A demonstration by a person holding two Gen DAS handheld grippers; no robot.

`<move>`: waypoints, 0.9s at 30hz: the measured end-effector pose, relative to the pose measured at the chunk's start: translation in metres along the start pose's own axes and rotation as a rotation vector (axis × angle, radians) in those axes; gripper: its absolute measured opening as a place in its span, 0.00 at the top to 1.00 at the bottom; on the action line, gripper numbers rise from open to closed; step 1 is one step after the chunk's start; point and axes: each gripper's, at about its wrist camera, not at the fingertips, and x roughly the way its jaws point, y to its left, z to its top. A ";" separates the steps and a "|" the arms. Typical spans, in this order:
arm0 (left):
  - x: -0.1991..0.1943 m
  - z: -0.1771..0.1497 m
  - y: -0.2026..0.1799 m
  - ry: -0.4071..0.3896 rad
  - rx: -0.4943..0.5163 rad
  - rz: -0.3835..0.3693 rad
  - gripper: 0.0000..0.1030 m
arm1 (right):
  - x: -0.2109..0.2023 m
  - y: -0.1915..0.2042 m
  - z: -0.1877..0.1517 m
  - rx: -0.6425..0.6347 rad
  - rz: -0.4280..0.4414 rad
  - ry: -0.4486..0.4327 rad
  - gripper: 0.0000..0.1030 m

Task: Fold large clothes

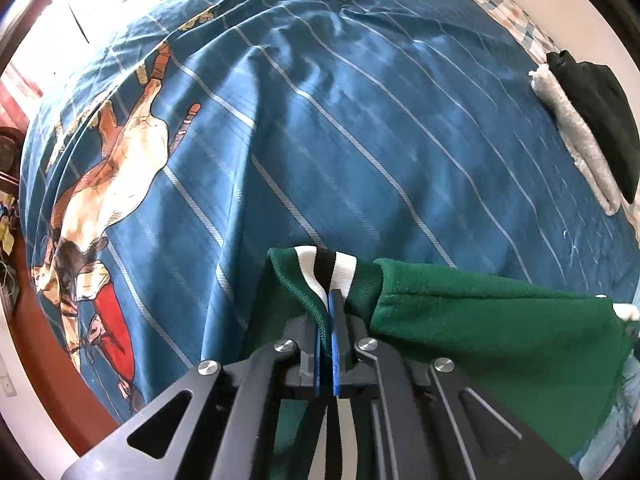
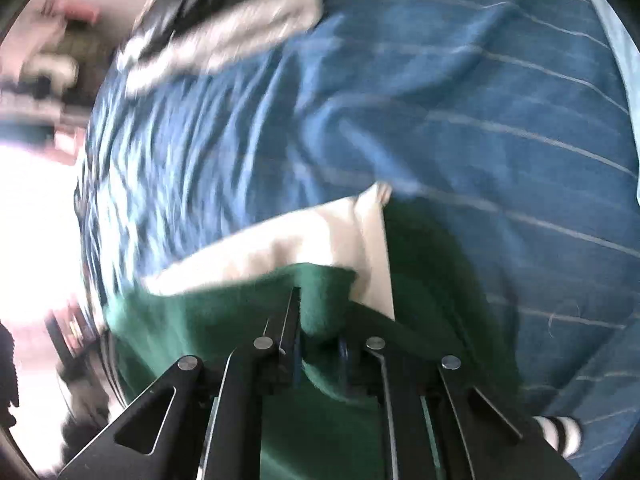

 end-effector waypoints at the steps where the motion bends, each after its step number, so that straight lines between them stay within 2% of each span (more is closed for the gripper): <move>1: 0.001 0.000 0.000 0.003 0.008 -0.007 0.98 | 0.003 -0.006 0.007 0.052 0.007 -0.018 0.88; 2: 0.003 0.001 0.001 0.006 0.014 -0.011 0.97 | 0.006 -0.012 0.013 0.090 0.000 -0.025 0.89; 3: 0.007 0.003 0.001 0.010 0.015 -0.017 0.96 | 0.012 -0.018 0.021 0.126 -0.049 -0.051 0.90; 6: 0.024 0.009 0.002 0.041 0.023 -0.020 0.93 | 0.048 -0.025 0.034 0.161 -0.110 0.015 0.90; 8: 0.024 0.014 0.001 0.059 0.037 -0.018 0.91 | 0.052 -0.021 0.039 0.154 -0.144 0.036 0.88; 10: 0.013 0.017 0.005 0.063 0.007 -0.024 0.91 | 0.033 -0.013 0.038 0.145 -0.150 0.021 0.82; 11: 0.002 0.018 0.007 0.044 -0.004 -0.022 0.88 | 0.018 -0.009 0.036 0.135 -0.144 0.004 0.75; 12: -0.011 0.018 0.009 0.017 -0.015 -0.011 0.85 | 0.004 -0.005 0.032 0.121 -0.147 -0.022 0.60; 13: -0.022 0.018 0.010 -0.005 -0.024 -0.001 0.69 | -0.016 0.000 0.026 0.100 -0.154 -0.062 0.53; 14: -0.039 0.017 0.012 -0.044 -0.033 0.002 0.36 | -0.039 0.007 0.016 0.066 -0.157 -0.112 0.43; 15: -0.051 0.015 0.013 -0.072 -0.038 0.011 0.18 | -0.054 0.011 0.008 0.045 -0.166 -0.139 0.42; 16: -0.067 0.011 0.013 -0.114 -0.047 0.021 0.06 | -0.068 0.015 -0.005 0.023 -0.172 -0.146 0.42; 19: -0.094 -0.005 0.009 -0.181 -0.055 0.040 0.06 | -0.080 0.016 -0.045 -0.009 -0.127 -0.068 0.42; 21: -0.100 -0.020 0.005 -0.206 -0.056 0.065 0.06 | -0.057 0.003 -0.072 -0.007 -0.093 0.066 0.42; 23: -0.093 -0.039 -0.002 -0.193 -0.046 0.068 0.06 | -0.028 -0.026 -0.091 0.049 -0.135 0.134 0.43; 25: -0.071 -0.057 -0.012 -0.122 -0.028 0.065 0.06 | -0.007 -0.069 -0.102 0.105 -0.288 0.144 0.55; 26: -0.057 -0.069 -0.015 -0.084 -0.012 0.076 0.06 | -0.001 -0.095 -0.105 0.149 -0.355 0.145 0.83; 27: -0.047 -0.079 -0.017 -0.055 -0.003 0.103 0.06 | -0.001 -0.119 -0.108 0.243 -0.328 0.146 0.96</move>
